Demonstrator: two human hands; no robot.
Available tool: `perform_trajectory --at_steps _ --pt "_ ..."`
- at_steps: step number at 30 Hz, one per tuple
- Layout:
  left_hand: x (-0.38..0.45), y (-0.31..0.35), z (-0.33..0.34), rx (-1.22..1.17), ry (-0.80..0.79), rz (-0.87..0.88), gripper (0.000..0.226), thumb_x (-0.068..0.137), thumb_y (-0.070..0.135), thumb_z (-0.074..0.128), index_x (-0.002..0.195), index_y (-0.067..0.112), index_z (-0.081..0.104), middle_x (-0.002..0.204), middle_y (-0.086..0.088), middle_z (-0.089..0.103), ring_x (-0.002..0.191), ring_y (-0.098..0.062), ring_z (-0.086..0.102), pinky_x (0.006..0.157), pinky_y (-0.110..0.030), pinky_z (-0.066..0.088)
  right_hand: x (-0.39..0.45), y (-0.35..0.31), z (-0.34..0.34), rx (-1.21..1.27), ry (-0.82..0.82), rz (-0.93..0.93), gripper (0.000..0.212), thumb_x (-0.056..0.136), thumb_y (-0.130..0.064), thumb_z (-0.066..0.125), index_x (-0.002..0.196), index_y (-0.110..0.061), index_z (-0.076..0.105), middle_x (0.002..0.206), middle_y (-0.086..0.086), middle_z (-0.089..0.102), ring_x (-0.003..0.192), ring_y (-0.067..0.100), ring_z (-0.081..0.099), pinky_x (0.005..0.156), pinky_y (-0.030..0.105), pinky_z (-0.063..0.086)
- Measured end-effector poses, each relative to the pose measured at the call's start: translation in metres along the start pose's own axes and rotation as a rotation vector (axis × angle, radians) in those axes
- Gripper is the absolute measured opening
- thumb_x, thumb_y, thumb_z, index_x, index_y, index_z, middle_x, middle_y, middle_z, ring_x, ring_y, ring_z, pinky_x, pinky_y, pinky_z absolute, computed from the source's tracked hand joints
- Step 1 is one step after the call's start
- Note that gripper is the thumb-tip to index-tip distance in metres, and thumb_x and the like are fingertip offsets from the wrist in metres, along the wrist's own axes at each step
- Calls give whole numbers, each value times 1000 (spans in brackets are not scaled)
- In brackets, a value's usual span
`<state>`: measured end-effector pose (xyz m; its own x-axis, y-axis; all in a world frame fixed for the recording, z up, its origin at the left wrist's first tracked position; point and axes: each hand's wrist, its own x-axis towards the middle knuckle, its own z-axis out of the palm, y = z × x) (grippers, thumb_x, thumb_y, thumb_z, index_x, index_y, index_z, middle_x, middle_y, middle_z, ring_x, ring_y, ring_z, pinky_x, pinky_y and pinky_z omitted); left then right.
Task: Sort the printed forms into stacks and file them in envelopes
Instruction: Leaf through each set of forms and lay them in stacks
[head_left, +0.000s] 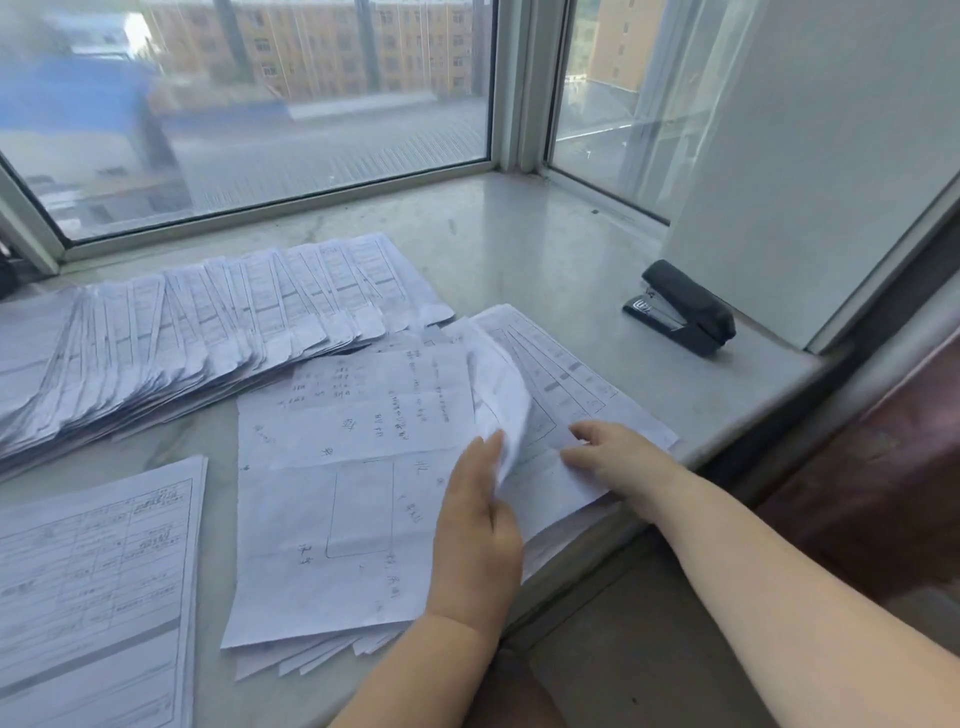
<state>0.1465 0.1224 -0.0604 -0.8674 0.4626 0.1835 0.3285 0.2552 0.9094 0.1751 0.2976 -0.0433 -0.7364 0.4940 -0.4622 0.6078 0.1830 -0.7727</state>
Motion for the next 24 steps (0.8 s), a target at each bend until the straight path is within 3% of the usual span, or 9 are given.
perform_trajectory --at_steps 2,5,7,9,12,16,20,24 --pt "2 -10 3 234 -216 -24 53 83 3 53 131 25 51 146 3 35 142 -18 22 110 -7 7 -1 1 -7 38 150 -15 23 93 -15 52 114 -16 64 102 2 67 84 17 63 70 32 53" --pt "5 -9 -2 262 -363 -11 47 82 29 66 127 25 53 138 9 36 141 -17 17 115 -21 11 -16 -2 -21 290 419 -61 19 99 -14 45 111 -12 59 90 7 68 69 17 61 64 28 52" --pt "3 -2 -14 192 -342 8 47 86 32 65 131 29 51 149 13 30 144 -5 8 110 -11 4 -35 -5 -24 271 575 -146 18 99 -15 44 104 -12 61 85 3 68 65 14 61 62 26 52" --pt "-3 6 -34 161 -271 114 40 90 27 61 129 30 54 149 15 32 142 2 9 103 0 2 -59 -11 -12 205 600 -240 16 97 -17 48 95 -17 64 76 -5 68 60 9 61 62 25 53" --pt "-25 11 -87 165 -202 194 33 91 20 59 123 31 59 141 21 39 138 8 19 104 2 9 -100 -23 35 139 344 -302 13 94 -22 57 84 -21 65 69 -4 70 54 5 62 59 24 54" --pt "-71 -18 -183 262 -111 108 31 90 14 62 117 28 63 134 18 48 127 5 40 105 -8 26 -142 -30 124 78 -51 -251 16 90 -21 64 76 -13 66 69 0 73 56 10 63 56 23 54" --pt "-125 -57 -264 358 -113 -30 31 86 15 65 105 39 61 122 25 52 117 6 48 93 4 24 -168 -22 198 -90 -197 -187 25 90 -26 60 67 -15 65 67 -1 73 51 6 61 54 19 50" --pt "-165 -84 -296 437 -227 -60 25 84 32 67 105 44 60 122 32 46 117 14 42 97 -3 28 -182 -9 243 -124 -297 -30 34 96 -38 53 78 -13 69 66 1 73 53 7 63 54 20 51"
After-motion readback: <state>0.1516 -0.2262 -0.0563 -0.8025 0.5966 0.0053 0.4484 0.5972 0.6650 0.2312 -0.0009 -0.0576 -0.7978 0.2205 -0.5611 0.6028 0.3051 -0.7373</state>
